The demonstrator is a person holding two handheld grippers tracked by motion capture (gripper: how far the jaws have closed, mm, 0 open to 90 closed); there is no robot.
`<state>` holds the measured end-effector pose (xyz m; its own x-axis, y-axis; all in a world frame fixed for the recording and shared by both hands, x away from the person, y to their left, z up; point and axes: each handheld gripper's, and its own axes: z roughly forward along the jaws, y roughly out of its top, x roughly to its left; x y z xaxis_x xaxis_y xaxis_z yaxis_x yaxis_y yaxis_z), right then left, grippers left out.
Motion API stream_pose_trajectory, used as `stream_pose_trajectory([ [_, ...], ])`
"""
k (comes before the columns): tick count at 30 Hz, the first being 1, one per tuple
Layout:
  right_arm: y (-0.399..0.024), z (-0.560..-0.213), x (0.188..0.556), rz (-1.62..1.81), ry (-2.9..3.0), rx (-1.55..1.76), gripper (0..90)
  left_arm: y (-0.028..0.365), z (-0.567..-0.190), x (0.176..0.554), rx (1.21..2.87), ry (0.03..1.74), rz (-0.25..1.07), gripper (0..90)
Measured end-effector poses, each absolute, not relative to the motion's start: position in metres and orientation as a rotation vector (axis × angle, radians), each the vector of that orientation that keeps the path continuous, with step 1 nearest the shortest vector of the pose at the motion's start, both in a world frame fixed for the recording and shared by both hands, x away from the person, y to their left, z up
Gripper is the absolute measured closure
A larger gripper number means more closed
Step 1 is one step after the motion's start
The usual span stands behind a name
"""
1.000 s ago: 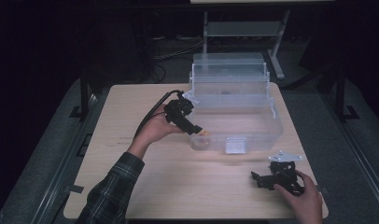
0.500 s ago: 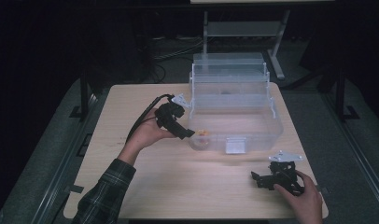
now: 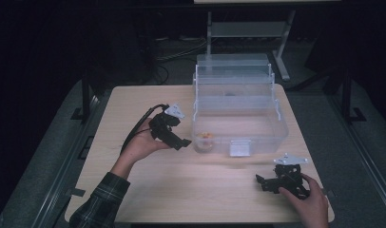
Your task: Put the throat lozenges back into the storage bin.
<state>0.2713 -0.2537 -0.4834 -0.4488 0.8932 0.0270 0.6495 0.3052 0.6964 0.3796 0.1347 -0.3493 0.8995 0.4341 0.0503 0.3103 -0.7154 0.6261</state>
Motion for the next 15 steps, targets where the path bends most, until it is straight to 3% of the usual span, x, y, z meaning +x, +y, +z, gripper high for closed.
stream_pose_trajectory([
  [15,-0.254,-0.483,0.271,0.919,2.212,1.382,0.0,0.157,-0.361,0.355,2.379,0.568,0.27,11.3],
])
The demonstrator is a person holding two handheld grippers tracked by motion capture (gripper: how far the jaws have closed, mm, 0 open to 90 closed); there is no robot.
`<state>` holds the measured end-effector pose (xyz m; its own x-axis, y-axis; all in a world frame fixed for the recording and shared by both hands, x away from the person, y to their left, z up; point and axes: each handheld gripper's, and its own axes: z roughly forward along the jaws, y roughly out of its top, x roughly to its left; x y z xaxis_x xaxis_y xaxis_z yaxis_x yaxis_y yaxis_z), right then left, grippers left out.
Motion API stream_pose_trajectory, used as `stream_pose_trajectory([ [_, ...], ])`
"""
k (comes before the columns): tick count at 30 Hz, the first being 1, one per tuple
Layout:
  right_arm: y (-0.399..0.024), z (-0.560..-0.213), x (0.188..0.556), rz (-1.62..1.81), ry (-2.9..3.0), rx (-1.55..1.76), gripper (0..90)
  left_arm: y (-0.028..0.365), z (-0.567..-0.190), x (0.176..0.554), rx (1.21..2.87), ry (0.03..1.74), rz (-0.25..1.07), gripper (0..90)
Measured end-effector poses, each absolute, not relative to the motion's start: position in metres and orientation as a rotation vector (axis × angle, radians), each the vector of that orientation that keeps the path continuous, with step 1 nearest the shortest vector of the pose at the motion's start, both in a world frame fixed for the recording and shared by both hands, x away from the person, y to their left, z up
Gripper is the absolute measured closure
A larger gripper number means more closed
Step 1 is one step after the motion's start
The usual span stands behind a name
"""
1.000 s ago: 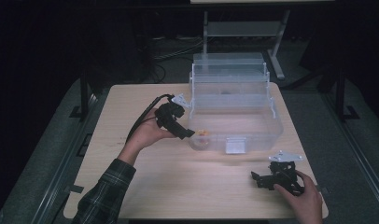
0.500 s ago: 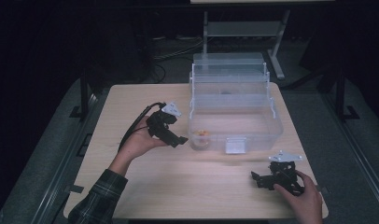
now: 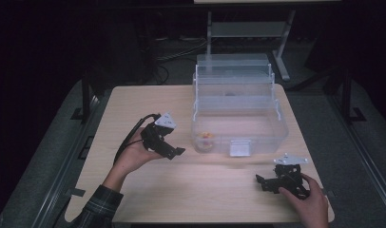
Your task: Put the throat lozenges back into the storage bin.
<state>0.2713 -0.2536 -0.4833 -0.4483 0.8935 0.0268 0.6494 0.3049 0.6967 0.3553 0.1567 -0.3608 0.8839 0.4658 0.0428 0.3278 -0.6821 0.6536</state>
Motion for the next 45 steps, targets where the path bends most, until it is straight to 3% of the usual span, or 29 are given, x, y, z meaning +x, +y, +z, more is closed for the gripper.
stream_pose_trajectory([
  [31,-0.254,-0.483,0.271,0.92,2.212,1.383,0.0,0.227,-0.392,0.31,2.314,0.706,0.349,11.7],
  [45,-0.254,-0.483,0.271,0.92,2.213,1.383,0.0,0.254,-0.43,0.278,2.324,0.779,0.349,11.7],
])
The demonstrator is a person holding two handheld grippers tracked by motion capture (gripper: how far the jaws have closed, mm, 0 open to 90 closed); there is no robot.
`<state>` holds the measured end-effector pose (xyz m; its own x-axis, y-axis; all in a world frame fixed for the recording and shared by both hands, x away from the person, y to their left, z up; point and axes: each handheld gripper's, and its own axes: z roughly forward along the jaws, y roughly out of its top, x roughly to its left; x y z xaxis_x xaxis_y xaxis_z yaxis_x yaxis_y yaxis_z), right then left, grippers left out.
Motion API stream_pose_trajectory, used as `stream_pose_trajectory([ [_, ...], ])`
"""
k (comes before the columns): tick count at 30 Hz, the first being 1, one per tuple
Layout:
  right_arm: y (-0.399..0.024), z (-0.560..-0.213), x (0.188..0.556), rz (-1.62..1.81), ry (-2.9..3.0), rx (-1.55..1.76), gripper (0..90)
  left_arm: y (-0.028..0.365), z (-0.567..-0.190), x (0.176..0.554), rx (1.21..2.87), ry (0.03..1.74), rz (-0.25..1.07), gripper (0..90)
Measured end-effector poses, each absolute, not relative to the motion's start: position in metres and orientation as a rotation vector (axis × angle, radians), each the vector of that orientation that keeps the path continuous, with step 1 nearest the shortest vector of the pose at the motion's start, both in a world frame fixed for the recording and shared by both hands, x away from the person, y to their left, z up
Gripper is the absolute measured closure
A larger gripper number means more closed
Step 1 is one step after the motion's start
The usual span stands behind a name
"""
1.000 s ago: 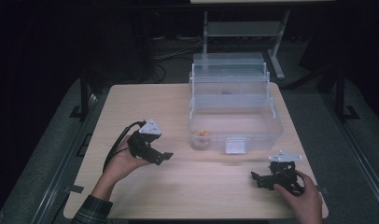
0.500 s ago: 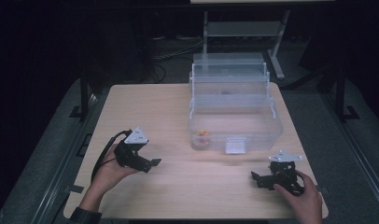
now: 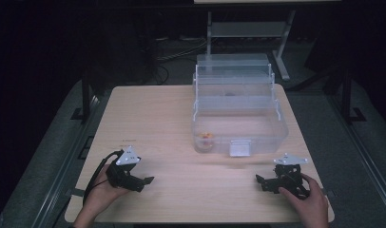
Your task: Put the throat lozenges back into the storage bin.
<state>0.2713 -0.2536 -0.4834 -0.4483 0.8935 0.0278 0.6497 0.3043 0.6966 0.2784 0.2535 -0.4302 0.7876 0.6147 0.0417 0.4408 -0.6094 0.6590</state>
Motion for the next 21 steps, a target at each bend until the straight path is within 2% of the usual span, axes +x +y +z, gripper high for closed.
stream_pose_trajectory([
  [21,-0.254,-0.483,0.271,0.92,2.212,1.383,0.0,0.273,-0.462,0.26,2.346,0.865,0.349,11.2],
])
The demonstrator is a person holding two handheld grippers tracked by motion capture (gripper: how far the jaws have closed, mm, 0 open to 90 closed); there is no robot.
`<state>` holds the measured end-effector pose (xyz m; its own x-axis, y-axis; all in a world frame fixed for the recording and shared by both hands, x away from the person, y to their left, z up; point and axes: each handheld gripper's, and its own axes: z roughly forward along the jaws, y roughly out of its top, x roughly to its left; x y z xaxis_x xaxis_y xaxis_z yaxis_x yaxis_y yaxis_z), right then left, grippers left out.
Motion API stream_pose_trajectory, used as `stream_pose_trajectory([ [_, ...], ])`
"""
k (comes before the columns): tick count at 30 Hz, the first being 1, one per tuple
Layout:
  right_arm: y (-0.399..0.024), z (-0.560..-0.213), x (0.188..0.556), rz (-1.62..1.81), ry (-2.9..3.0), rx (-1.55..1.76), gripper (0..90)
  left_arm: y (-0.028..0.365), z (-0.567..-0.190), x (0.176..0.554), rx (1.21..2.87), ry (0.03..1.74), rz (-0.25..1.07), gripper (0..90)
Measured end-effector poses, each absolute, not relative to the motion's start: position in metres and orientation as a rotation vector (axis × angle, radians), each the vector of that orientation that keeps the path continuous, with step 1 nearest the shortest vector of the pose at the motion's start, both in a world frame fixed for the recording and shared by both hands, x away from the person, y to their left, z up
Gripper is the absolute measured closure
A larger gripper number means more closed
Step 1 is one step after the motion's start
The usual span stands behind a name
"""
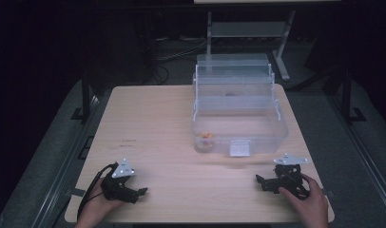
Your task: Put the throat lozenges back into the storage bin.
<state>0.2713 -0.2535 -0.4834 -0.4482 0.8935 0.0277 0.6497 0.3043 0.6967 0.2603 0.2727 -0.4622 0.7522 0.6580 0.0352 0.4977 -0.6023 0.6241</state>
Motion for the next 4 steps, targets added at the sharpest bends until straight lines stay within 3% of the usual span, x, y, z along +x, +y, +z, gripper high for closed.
stream_pose_trajectory([
  [4,-0.2535,-0.4834,0.2713,0.92,2.212,1.383,0.0,0.2745,-0.4643,0.2588,2.335,0.864,0.335,11.2],
])
